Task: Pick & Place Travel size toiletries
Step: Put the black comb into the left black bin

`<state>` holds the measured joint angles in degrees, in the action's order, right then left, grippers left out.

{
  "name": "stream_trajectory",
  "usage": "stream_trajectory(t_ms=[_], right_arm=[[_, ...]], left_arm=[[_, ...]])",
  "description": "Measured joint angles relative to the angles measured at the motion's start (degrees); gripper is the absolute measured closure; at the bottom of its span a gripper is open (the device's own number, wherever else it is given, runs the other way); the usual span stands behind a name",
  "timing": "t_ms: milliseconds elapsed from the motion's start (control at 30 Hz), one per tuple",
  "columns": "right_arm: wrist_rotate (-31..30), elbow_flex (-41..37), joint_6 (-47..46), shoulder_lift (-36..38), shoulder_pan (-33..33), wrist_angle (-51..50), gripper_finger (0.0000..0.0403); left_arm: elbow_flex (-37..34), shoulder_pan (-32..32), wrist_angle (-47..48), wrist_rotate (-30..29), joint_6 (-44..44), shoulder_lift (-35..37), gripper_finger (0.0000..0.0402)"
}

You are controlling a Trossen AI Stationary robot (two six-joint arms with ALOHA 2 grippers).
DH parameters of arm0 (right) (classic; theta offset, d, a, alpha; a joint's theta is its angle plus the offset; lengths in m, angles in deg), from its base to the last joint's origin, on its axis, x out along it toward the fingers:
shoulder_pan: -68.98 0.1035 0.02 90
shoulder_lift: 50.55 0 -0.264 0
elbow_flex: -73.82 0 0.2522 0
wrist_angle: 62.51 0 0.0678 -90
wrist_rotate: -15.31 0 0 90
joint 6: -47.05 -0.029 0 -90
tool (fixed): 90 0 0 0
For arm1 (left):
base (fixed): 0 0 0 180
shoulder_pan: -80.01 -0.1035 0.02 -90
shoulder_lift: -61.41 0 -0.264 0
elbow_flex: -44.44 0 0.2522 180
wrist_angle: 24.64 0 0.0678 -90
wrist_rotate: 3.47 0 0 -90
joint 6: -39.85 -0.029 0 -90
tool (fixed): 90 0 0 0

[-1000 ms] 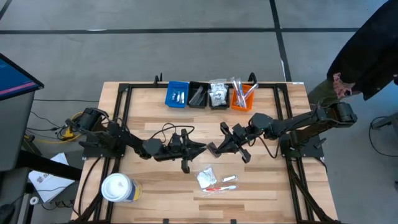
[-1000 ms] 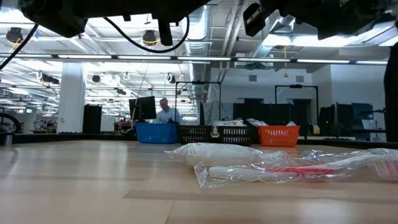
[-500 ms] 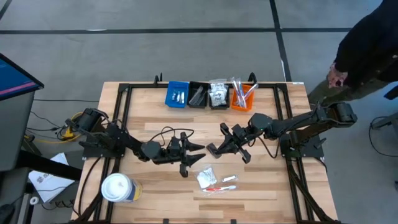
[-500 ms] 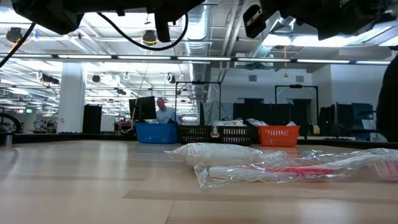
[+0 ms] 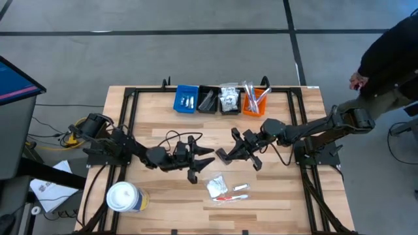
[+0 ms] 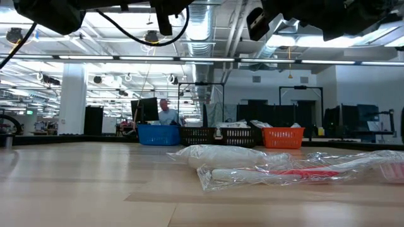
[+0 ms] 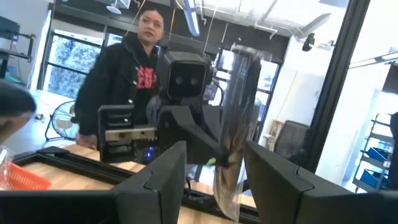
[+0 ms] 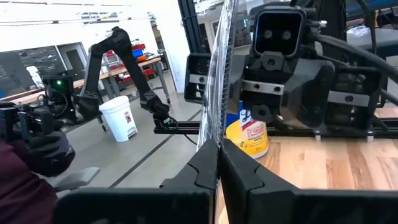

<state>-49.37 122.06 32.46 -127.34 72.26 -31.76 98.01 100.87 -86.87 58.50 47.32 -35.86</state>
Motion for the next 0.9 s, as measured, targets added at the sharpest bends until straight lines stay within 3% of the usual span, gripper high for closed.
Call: stream_trajectory(t_ms=[533,900], right_arm=[[-7.6,0.0,0.89,-0.02,-1.96,-0.82,0.0401],[-7.84,0.0,1.09,-0.02,-3.28,-1.85,0.0401]], left_arm=[[0.0,-2.43,0.03,-1.07,-0.16,0.65,0.024],[0.0,-5.66,0.05,1.32,0.28,0.65,0.024]])
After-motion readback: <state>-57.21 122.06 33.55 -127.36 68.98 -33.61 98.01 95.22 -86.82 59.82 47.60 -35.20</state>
